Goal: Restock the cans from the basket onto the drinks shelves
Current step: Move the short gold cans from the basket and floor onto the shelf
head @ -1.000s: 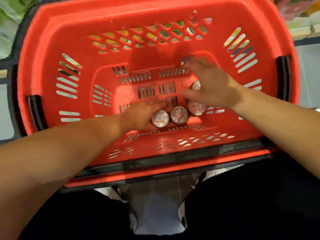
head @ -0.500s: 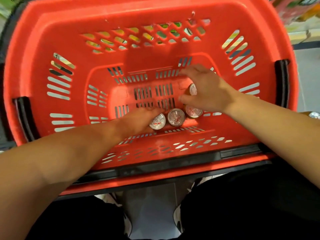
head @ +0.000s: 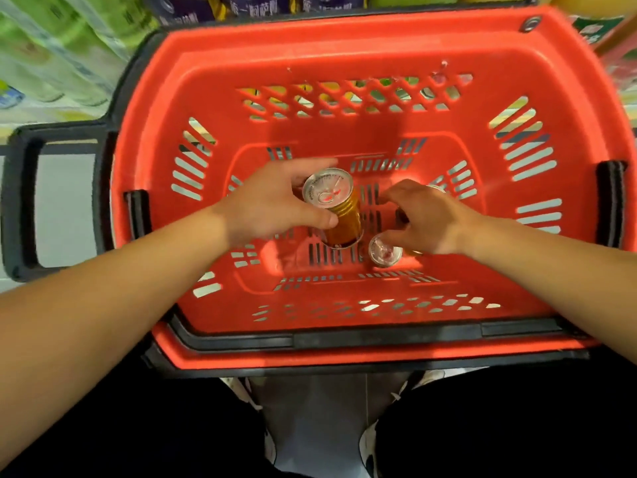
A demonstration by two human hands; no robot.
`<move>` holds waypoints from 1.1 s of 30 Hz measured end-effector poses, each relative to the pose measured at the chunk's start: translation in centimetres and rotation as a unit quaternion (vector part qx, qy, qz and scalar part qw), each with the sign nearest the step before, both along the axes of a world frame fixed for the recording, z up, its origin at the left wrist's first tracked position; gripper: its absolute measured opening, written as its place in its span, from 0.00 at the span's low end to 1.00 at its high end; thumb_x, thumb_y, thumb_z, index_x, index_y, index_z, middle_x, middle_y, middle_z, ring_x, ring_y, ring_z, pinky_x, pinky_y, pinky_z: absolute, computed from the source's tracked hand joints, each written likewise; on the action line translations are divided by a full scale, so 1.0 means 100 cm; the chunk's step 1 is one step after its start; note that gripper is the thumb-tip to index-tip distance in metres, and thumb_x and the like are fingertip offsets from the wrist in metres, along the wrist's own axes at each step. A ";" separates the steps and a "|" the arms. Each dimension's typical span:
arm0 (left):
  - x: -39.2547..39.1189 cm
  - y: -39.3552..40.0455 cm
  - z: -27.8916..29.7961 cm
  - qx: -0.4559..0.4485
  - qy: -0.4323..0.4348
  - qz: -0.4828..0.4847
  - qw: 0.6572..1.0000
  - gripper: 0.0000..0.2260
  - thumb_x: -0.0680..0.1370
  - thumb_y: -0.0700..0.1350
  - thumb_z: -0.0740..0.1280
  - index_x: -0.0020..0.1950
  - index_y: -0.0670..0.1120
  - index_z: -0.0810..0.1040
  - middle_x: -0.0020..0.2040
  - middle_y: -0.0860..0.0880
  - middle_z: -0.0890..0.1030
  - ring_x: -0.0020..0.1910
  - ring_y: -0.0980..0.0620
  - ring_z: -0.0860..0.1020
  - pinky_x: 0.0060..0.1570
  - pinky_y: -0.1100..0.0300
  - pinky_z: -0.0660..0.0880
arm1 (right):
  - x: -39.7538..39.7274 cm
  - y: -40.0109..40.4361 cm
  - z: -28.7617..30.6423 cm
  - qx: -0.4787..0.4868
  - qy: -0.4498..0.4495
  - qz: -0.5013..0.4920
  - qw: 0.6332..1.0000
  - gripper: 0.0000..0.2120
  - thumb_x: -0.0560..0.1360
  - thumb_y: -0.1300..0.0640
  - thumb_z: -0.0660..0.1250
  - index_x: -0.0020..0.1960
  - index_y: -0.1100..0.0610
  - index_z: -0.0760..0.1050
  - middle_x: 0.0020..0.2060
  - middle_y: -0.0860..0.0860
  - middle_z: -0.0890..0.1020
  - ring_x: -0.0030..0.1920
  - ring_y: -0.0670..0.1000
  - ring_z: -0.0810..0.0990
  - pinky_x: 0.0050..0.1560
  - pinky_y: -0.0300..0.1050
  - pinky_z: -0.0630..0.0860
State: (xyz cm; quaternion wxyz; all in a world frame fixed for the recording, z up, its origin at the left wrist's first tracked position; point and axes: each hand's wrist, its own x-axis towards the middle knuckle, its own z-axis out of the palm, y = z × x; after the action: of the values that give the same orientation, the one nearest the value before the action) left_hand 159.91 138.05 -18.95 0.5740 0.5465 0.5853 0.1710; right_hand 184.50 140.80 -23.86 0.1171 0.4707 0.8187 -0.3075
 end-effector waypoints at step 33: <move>-0.001 0.021 0.020 -0.033 -0.134 0.286 0.948 0.21 0.71 0.42 0.76 0.63 0.51 0.78 0.56 0.54 0.83 0.53 0.56 0.82 0.56 0.45 0.78 | 0.001 0.001 -0.083 -0.077 -0.041 0.112 0.990 0.41 0.69 0.53 0.77 0.75 0.48 0.59 0.71 0.48 0.69 0.66 0.53 0.74 0.62 0.47 0.73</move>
State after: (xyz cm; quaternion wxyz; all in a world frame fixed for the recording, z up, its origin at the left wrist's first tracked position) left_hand 159.85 140.15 -16.99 0.5918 0.3085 0.6404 0.3801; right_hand 184.63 140.90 -32.13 0.2200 0.3781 0.8346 -0.3348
